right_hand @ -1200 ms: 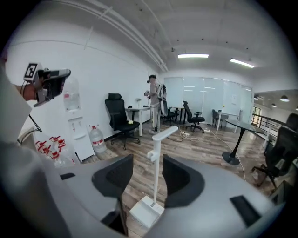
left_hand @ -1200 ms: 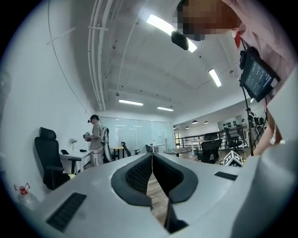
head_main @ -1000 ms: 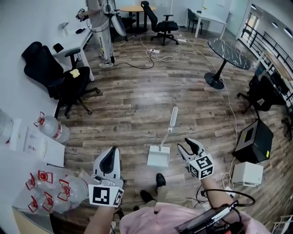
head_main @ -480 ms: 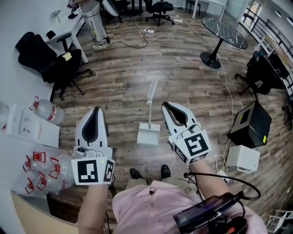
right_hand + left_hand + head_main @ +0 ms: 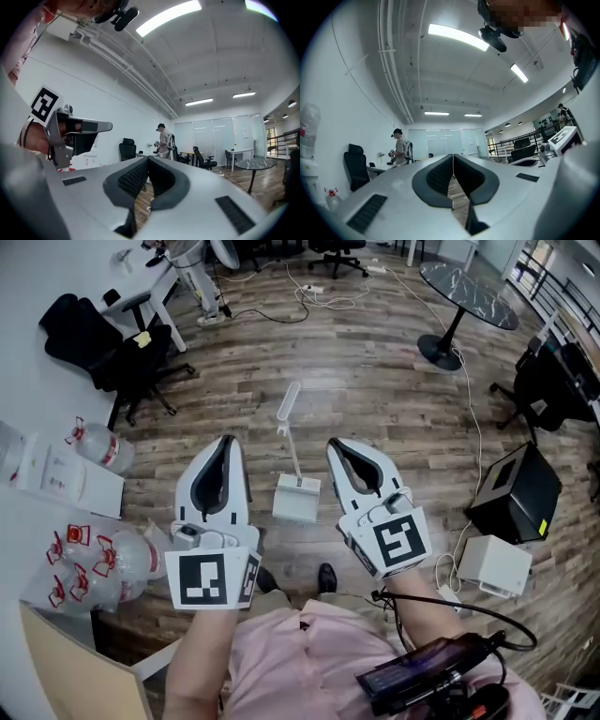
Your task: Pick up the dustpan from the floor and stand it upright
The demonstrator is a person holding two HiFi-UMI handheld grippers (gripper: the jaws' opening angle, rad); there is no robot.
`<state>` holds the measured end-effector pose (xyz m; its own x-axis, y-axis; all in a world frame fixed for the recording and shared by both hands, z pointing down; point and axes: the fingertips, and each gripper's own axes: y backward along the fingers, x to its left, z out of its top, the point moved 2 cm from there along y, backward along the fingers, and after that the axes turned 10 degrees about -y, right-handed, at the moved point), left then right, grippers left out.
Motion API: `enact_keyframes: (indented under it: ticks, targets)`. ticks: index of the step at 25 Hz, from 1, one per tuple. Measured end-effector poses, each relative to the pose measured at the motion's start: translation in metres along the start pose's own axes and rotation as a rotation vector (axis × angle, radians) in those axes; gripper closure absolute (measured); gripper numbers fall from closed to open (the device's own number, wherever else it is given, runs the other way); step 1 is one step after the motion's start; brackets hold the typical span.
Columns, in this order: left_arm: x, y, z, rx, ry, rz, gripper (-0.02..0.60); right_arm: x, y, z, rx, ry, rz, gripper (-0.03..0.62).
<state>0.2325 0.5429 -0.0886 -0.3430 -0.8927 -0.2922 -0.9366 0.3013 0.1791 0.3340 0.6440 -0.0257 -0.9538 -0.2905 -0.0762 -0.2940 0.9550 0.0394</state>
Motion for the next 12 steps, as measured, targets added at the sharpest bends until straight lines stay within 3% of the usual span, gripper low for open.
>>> enact_keyframes:
  ticks: [12]
  targets:
    - [-0.031, -0.004, 0.007, 0.001, -0.011, 0.009, 0.568, -0.015, 0.016, 0.009, -0.044, -0.010, 0.022, 0.594]
